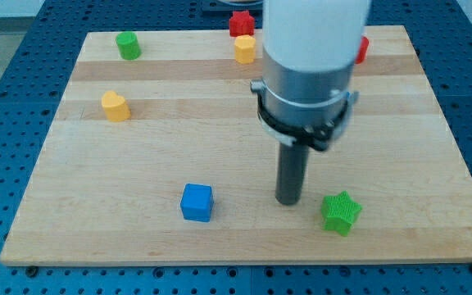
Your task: Move the green star bottom right of the corner of the board
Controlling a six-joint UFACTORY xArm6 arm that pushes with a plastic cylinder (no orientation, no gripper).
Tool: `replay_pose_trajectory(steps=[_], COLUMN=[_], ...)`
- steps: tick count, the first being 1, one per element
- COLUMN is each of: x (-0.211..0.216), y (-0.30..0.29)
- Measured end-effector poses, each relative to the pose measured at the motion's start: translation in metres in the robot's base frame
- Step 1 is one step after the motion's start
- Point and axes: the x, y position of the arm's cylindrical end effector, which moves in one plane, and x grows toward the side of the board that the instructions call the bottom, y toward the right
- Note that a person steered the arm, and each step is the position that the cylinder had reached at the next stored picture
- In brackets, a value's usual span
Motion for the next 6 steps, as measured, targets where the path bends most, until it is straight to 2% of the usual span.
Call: replay_pose_trajectory(steps=[1, 3, 4, 6], x=[0.026, 0.026, 0.015, -0.061], y=[0.047, 0.135, 0.13, 0.115])
